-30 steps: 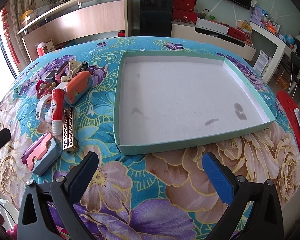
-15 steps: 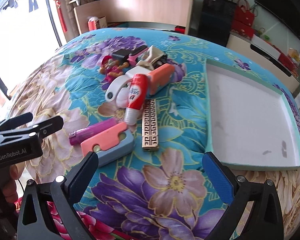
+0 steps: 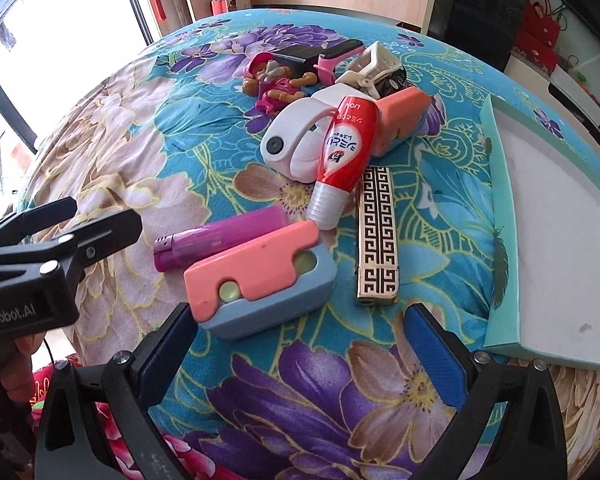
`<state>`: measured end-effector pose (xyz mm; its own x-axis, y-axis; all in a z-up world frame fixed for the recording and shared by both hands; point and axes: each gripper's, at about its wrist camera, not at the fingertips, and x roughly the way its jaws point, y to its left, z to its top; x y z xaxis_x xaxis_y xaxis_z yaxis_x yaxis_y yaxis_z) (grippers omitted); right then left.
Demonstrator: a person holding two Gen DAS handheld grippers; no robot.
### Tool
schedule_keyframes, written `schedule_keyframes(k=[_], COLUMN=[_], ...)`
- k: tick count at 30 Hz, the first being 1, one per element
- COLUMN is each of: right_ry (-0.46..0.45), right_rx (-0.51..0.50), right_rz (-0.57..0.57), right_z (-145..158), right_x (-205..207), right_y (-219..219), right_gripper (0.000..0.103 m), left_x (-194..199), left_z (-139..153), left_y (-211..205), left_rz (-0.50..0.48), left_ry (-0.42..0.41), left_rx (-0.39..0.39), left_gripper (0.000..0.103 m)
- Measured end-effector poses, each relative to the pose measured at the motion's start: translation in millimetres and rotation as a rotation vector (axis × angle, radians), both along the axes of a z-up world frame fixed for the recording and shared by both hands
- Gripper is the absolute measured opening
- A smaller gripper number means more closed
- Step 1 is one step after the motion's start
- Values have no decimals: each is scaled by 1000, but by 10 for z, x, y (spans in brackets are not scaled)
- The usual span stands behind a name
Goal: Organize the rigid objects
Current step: 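Lower the left gripper onto the purple lighter and close on it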
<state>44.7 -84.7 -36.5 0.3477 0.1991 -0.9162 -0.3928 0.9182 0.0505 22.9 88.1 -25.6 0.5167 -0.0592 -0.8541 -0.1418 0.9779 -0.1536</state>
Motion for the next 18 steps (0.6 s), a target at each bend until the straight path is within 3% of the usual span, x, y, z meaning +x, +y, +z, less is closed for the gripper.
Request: schedule_keyframes(k=[9, 18], right_ry=[-14, -10], right_rx=[11, 82], right_rz=[-50, -105], right_z=[-19, 14], right_x=[183, 166], right_y=[-53, -257], right_gripper=[92, 92], left_x=[30, 71], left_z=[-42, -21], left_y=[14, -123], left_rz=[-2, -58], left_ry=[15, 13], left_rx=[-3, 24], left_gripper=[103, 103])
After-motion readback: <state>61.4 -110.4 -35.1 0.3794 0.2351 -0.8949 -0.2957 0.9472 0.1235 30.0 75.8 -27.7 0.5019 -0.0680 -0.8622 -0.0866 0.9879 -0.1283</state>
